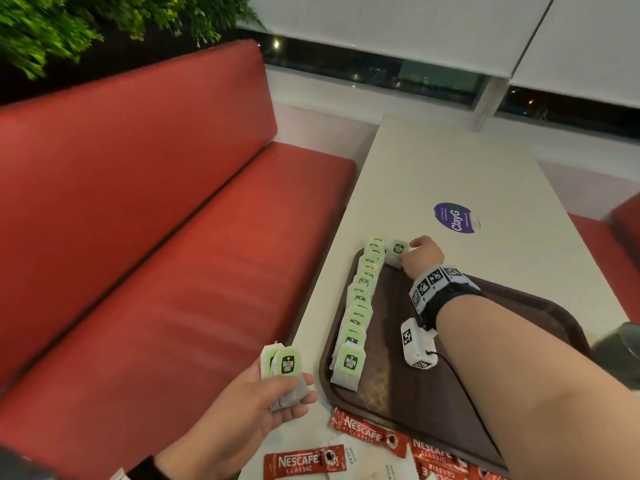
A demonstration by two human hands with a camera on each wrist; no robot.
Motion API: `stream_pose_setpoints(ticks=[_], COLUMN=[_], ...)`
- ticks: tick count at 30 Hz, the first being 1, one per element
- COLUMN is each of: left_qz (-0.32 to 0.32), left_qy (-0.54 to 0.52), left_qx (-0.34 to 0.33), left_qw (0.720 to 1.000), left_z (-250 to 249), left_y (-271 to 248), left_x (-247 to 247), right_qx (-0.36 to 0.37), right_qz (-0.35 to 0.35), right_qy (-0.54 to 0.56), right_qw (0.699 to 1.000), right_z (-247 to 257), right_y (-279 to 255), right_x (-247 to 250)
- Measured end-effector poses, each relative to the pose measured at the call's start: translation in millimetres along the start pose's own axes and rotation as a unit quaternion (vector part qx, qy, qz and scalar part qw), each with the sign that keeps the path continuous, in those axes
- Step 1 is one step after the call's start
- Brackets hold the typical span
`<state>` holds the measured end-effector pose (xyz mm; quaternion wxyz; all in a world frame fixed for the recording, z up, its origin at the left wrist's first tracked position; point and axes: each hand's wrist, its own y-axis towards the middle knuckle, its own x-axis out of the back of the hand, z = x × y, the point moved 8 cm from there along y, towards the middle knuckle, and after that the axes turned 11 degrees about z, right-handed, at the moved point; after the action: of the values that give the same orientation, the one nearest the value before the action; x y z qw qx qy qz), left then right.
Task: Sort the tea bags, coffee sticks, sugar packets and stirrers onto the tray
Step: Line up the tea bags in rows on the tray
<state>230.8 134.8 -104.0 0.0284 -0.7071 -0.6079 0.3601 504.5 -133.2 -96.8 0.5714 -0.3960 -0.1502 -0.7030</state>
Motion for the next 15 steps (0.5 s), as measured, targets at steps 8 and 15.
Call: stream_pose_setpoints(ticks=[8, 15], left_qz=[0.027, 0.065], left_qy=[-0.021, -0.03], left_qx=[-0.016, -0.033], left_qw=[0.999, 0.997], left_z=[-5.5, -12.5], left_y=[1.2, 3.7], left_x=[-11.9, -36.6], right_qx=[0.049, 0.235], right_qz=[0.01, 0.301], right_qy=[0.0, 0.082], right_qw=[0.999, 0.921], right_z=[10.2, 68.2], right_y=[-22.7, -155.9], right_x=[24.0, -2.1])
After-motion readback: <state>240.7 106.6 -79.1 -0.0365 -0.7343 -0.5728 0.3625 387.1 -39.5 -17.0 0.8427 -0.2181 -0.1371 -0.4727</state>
